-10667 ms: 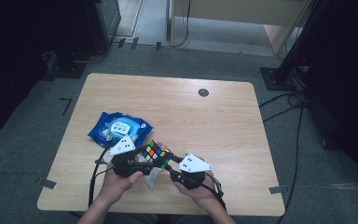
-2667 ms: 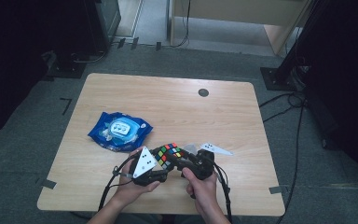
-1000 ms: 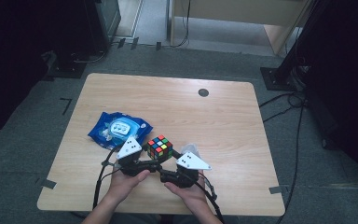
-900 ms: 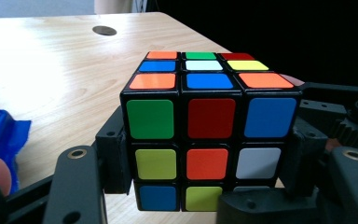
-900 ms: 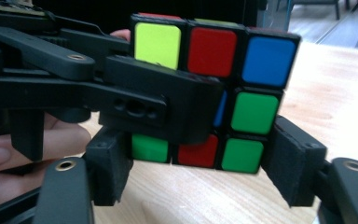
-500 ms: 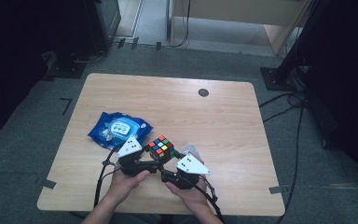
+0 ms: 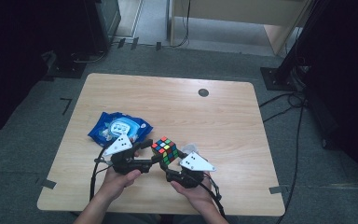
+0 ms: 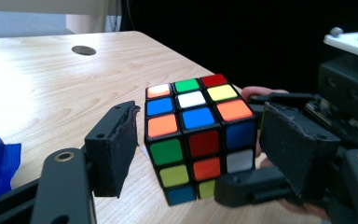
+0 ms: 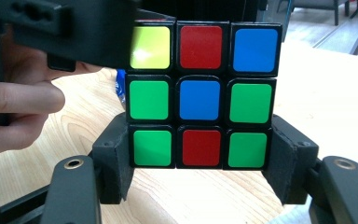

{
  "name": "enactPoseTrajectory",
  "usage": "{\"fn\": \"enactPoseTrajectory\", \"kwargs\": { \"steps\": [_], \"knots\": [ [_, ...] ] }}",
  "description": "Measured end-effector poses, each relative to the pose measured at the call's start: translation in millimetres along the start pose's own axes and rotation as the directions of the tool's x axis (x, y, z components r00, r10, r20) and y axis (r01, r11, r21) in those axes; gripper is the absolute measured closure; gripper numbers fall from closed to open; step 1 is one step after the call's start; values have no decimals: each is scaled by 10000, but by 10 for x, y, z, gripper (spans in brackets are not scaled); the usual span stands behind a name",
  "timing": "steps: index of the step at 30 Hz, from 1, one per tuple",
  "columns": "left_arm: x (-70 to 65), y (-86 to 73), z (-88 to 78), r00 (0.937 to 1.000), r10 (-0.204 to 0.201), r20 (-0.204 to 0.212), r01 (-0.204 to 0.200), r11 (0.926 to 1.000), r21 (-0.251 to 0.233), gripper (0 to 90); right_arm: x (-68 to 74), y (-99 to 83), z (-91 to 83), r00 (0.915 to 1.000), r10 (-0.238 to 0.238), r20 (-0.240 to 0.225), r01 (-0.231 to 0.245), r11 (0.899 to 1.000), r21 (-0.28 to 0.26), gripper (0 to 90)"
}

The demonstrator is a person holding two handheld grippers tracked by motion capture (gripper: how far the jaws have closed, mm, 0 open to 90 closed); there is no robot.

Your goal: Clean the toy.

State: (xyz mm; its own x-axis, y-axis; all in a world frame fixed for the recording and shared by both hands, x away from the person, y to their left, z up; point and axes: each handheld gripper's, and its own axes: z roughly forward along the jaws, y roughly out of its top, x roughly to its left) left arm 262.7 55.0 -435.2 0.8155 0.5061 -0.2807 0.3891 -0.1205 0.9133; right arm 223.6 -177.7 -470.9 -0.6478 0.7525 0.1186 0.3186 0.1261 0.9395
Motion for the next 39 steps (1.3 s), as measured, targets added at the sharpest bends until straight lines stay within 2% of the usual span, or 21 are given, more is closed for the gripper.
{"fn": "enactPoseTrajectory", "kwargs": {
  "steps": [6,10,12,14,17,21,23,25,26,29,32,34,39],
  "knots": [
    [60,8,-73,9992,298,-258,-302,9994,-149,253,-151,12,-51,9993,377,35,-378,9991,205,350],
    [102,-8,-91,9968,533,-594,-529,9986,96,235,-227,57,-111,9986,520,41,-521,9985,178,350],
    [101,-23,-80,9939,788,-766,-769,9967,273,225,-261,90,-141,9985,556,2,-556,9982,236,350],
    [82,-44,-54,9875,1193,-1027,-1146,9921,511,214,-290,126,-166,9983,589,-11,-588,9978,297,350],
    [43,-85,-7,9731,1885,-1326,-1783,9803,849,201,-333,184,-207,9977,678,-90,-673,9968,430,350],
    [-9,-137,51,9533,2606,-1526,-2439,9624,1196,193,-382,251,-256,9962,824,-293,-802,9944,684,350],
    [-46,-163,81,9355,3103,-1691,-2884,9469,1425,193,-391,275,-267,9950,922,-387,-887,9924,858,349],
    [-85,-194,111,9094,3711,-1876,-3421,9242,1697,190,-395,291,-270,9931,1067,-485,-1011,9893,1055,349],
    [-100,-208,122,9009,3909,-1884,-3596,9155,1803,189,-398,297,-268,9923,1117,-535,-1051,9879,1141,349],
    [-129,-244,153,8821,4313,-1894,-3965,8969,1960,181,-401,311,-256,9876,1412,-686,-1299,9805,1473,349],
    [-141,-264,170,8733,4496,-1877,-4128,8874,2051,179,-412,321,-246,9815,1705,-874,-1535,9728,1734,349],
    [-141,-273,180,8640,4650,-1932,-4258,8795,2125,177,-418,324,-241,9793,1804,-915,-1610,9689,1880,349],
    [-158,-290,195,8515,4862,-1961,-4449,8680,2203,177,-410,324,-222,9737,2006,-1081,-1741,9610,2149,349]
  ]
}}
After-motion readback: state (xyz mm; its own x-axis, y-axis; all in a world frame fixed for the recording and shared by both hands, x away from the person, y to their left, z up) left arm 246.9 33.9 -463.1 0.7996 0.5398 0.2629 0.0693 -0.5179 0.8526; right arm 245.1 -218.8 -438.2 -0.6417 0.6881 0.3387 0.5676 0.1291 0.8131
